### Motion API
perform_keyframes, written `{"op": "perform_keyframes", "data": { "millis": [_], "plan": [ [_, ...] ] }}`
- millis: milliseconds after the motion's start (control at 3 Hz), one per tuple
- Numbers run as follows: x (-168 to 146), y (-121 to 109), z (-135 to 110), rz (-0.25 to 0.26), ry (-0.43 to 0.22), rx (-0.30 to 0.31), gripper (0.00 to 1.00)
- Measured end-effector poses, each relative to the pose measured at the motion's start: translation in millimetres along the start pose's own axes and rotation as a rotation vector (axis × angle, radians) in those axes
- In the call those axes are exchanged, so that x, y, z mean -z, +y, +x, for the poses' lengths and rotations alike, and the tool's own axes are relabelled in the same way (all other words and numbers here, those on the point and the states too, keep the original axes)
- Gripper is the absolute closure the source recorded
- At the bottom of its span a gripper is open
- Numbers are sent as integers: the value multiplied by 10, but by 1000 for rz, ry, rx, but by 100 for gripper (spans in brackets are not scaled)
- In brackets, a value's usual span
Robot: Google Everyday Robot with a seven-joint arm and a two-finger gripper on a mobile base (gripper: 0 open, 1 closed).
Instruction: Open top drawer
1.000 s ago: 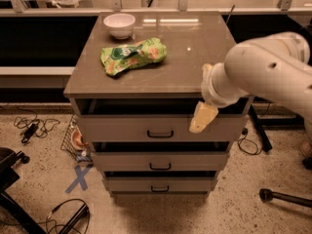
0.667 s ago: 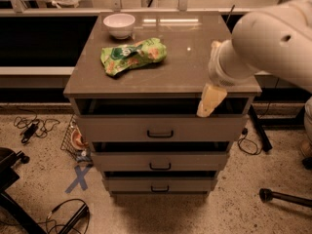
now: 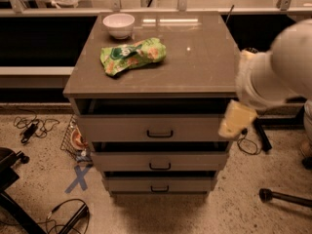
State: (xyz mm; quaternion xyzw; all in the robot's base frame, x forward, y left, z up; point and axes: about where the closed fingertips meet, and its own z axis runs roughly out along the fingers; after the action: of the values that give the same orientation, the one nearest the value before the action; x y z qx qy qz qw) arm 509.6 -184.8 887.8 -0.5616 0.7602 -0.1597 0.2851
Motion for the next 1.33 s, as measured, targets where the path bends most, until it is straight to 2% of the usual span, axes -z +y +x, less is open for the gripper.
{"op": "perform_keyframes", "data": {
  "millis": [333, 667, 1000, 1333],
  "plan": [
    [-11, 647, 395, -73, 23, -38, 0],
    [-8, 627, 383, -70, 22, -36, 0],
    [-535, 807, 256, -138, 28, 18, 0],
    [-895, 901, 179, -177, 18, 49, 0]
  ]
}}
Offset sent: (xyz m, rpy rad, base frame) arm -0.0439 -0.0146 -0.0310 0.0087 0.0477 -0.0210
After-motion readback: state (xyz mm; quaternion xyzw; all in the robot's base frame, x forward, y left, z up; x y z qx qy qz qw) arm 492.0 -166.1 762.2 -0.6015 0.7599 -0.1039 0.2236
